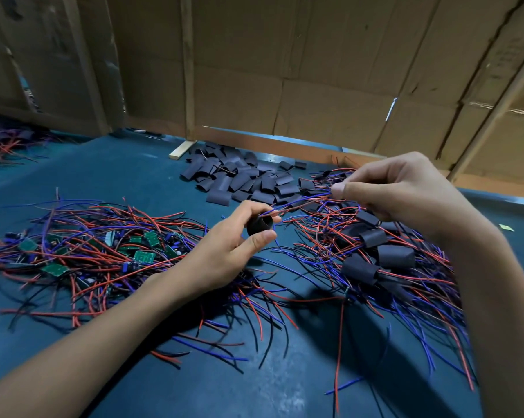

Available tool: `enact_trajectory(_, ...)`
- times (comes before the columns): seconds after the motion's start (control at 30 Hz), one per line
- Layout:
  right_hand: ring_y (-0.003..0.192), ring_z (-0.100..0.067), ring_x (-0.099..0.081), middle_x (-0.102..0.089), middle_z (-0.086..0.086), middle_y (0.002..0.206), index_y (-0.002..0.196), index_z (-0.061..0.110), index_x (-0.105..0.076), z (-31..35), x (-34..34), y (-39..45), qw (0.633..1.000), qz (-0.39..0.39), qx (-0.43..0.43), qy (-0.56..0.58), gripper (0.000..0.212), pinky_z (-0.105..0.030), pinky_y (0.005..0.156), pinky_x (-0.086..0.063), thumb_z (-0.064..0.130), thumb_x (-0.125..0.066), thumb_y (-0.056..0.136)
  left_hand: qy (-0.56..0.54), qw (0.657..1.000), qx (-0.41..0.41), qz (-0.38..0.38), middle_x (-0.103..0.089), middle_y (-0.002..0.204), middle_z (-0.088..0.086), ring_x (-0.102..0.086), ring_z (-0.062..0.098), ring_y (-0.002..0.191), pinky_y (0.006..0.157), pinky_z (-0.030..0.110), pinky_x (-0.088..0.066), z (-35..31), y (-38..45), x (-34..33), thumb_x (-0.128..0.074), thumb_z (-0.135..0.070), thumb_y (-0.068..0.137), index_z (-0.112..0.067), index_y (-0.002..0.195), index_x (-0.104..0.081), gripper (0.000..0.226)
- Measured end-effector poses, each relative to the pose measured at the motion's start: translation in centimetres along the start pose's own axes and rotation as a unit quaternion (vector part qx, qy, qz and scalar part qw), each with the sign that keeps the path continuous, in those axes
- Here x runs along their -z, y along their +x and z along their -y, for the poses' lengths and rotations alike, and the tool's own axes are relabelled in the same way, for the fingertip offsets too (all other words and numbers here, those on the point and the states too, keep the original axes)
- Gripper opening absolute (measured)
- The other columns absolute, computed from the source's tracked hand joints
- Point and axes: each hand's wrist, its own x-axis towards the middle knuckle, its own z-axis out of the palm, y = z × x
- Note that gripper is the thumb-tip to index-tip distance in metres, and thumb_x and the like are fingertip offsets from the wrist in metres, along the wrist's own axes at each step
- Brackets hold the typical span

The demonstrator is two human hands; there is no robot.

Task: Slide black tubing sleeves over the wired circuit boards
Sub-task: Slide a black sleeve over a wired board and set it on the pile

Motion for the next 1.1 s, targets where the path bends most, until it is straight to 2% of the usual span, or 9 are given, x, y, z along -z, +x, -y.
enact_trajectory(0.17,0.055,-0.019,-0.032,-0.046,0.003,0.054,0.084,0.018,-0.08,-0.4,0.4,0.1,1.0,-0.012,0.003,0.021,0.035,-0.029,0.053,-0.023,0.05,-0.084,0.07,-0.015,1.0,0.005,-0.019,-0.062,0.129,-0.017,-0.064,0.037,0.097,0.079,0.056,-0.054,-0.4,0.0,0.1,-0.05,-0.052,0.098,-0.036,0.127,-0.047,0.033)
enact_trajectory(0.33,0.053,-0.018,-0.033,-0.047,0.006,0.052,0.085,0.017,-0.08,-0.6,0.9,0.1,1.0,-0.022,0.005,0.012,0.047,-0.03,0.054,-0.025,0.058,-0.082,0.062,-0.012,1.0,0.005,-0.02,-0.063,0.128,-0.017,-0.065,0.032,0.099,0.08,0.055,-0.054,-0.4,0.0,0.1,-0.05,-0.051,0.098,-0.037,0.128,-0.046,0.033)
enact_trajectory(0.47,0.05,-0.015,-0.033,-0.046,0.005,0.053,0.082,0.02,-0.08,-0.1,-0.1,0.1,1.0,0.025,-0.005,-0.014,0.032,-0.019,0.048,-0.024,0.05,-0.083,0.073,0.023,1.0,-0.005,-0.012,-0.065,0.124,-0.014,-0.062,0.038,0.081,0.074,0.054,-0.053,-1.1,-0.4,0.1,-0.051,-0.05,0.098,-0.042,0.127,-0.046,0.031)
enact_trajectory(0.57,0.048,-0.01,-0.036,-0.05,0.007,0.053,0.08,0.023,-0.079,0.2,-2.9,0.4,0.995,0.08,-0.001,-0.067,0.019,-0.02,0.044,-0.029,0.041,-0.08,0.083,0.142,0.988,-0.067,-0.003,-0.068,0.116,-0.008,-0.063,0.017,0.1,0.085,0.038,-0.049,-1.7,-0.4,0.0,-0.056,-0.039,0.097,-0.031,0.129,-0.052,0.034)
enact_trajectory(0.67,0.059,-0.007,-0.05,-0.067,0.004,0.07,0.094,0.024,-0.076,0.3,-6.4,0.6,0.987,0.131,-0.007,-0.09,0.007,-0.026,0.057,-0.041,0.03,-0.073,0.091,0.256,0.957,-0.136,-0.029,-0.07,0.1,0.0,-0.055,0.014,0.085,0.071,0.024,-0.032,-2.3,-0.4,-0.3,-0.063,-0.027,0.095,-0.014,0.122,-0.061,0.031)
enact_trajectory(0.8,0.078,-0.011,-0.067,-0.066,-0.005,0.111,0.124,0.023,-0.063,0.0,-7.9,1.0,0.986,0.15,-0.068,0.03,0.039,-0.027,0.07,-0.056,0.003,-0.066,0.091,0.246,0.964,-0.081,-0.058,-0.068,0.101,0.004,-0.06,0.028,0.09,0.075,0.04,-0.046,-2.2,-0.6,0.7,-0.063,-0.024,0.098,-0.015,0.125,-0.058,0.029)
enact_trajectory(0.87,0.088,-0.024,-0.074,-0.062,-0.01,0.121,0.135,0.017,-0.055,-0.4,-8.0,1.3,0.979,0.134,-0.107,0.112,0.05,-0.035,0.076,-0.062,-0.005,-0.064,0.091,0.242,0.965,-0.08,-0.066,-0.067,0.105,0.005,-0.062,0.027,0.096,0.081,0.042,-0.049,-1.8,-0.4,1.3,-0.061,-0.026,0.099,-0.014,0.125,-0.057,0.029)
enact_trajectory(1.0,0.064,-0.025,-0.072,-0.075,-0.018,0.096,0.114,0.006,-0.062,-0.9,-7.9,1.2,0.972,0.101,-0.184,0.106,0.024,-0.028,0.044,-0.052,0.012,-0.072,0.093,0.238,0.962,-0.1,-0.087,-0.066,0.106,0.005,-0.061,0.02,0.098,0.084,0.033,-0.048,-1.7,-0.3,1.2,-0.06,-0.023,0.099,-0.009,0.123,-0.06,0.027)
enact_trajectory(1.1,0.052,-0.013,-0.062,-0.077,-0.008,0.078,0.094,0.005,-0.071,-1.2,-7.2,1.3,0.979,0.091,-0.165,0.074,0.019,-0.021,0.039,-0.037,0.022,-0.078,0.088,0.244,0.962,-0.095,-0.082,-0.063,0.109,0.005,-0.057,0.018,0.1,0.085,0.027,-0.045,-1.7,-0.1,1.3,-0.063,-0.021,0.098,-0.009,0.128,-0.058,0.033)
